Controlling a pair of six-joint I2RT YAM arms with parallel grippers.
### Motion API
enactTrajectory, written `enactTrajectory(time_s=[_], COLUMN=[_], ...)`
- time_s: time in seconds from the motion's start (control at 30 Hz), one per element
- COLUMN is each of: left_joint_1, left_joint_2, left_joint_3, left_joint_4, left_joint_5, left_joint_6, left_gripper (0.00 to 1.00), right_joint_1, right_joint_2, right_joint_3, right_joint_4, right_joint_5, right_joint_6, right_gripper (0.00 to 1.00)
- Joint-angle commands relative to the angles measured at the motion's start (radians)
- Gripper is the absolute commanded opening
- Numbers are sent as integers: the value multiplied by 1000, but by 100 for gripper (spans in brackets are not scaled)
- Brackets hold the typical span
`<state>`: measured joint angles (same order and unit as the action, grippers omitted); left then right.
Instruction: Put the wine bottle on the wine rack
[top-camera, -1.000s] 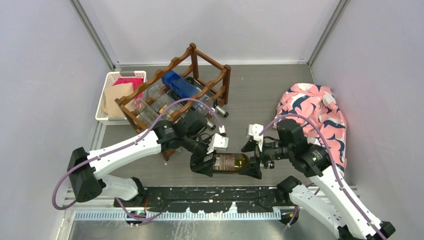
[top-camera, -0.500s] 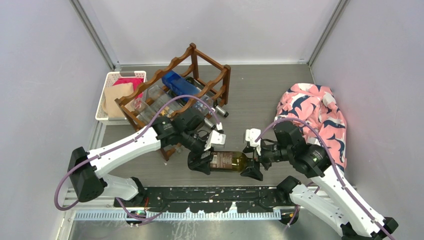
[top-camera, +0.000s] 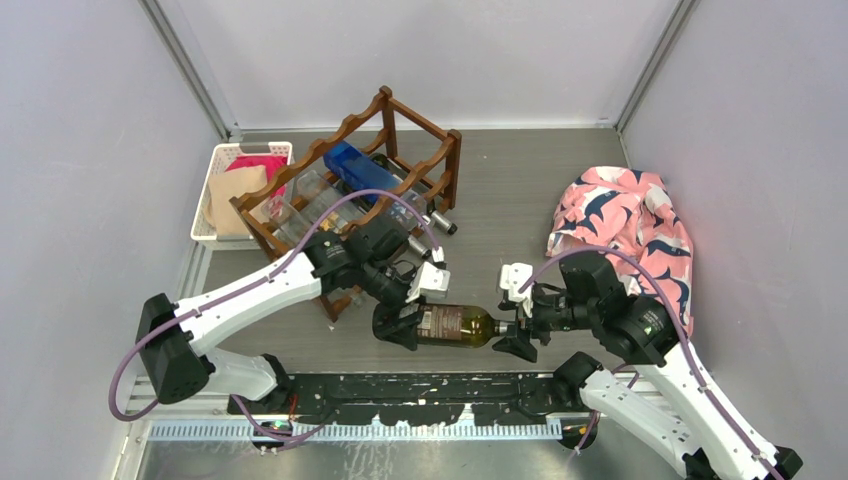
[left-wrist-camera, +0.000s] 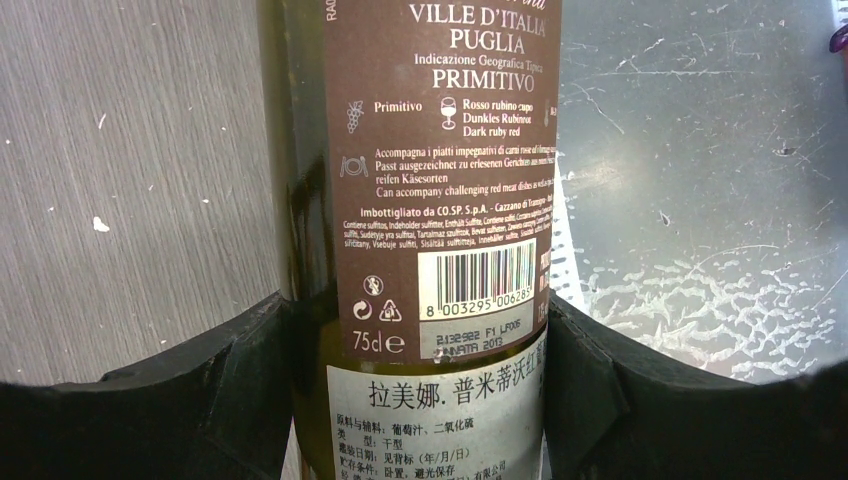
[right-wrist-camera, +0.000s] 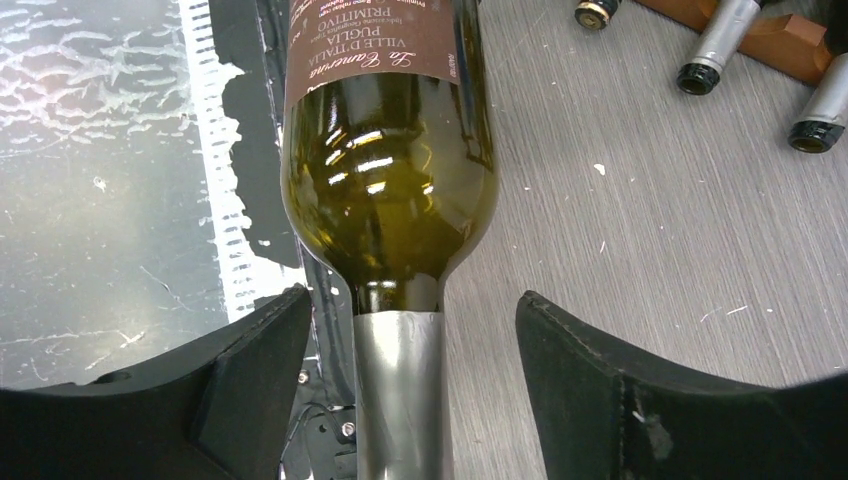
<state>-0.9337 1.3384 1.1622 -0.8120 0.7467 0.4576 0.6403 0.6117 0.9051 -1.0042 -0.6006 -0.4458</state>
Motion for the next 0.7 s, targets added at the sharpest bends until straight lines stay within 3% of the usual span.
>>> enactTrajectory(time_s=[0.0,0.1,0.3,0.33,0.4,0.47,0.63,0.67], left_joint_1=[6,6,6,6,6,6,6,6], left_joint_2=[-10,-8,-3,-3,0,2,13,16], left_joint_3=[82,86,92,93,98,101,115,120], left_joint_4=[26,25,16,14,6,-1,-16,-20], left_joint_5=[93,100,102,102,101,100,108,110], left_joint_6=[24,25,38,40,46,52,64,65], left_gripper=[0,0,0,0,0,0,0,0], right_joint_1=[7,9,21,23,25,29,49,55], right_joint_2=[9,18,30,28,26,21,36,41], right_joint_3=[11,6,3,2,0,1,0,1], right_joint_4=[29,46,50,49,40,22,9,8], right_joint_5=[-18,-27,-22,-16,-1,10,23,28], right_joint_6=[6,14,20,19,13,-3,-19,-23], right_gripper=[77,69,38,38,52,57,54,50])
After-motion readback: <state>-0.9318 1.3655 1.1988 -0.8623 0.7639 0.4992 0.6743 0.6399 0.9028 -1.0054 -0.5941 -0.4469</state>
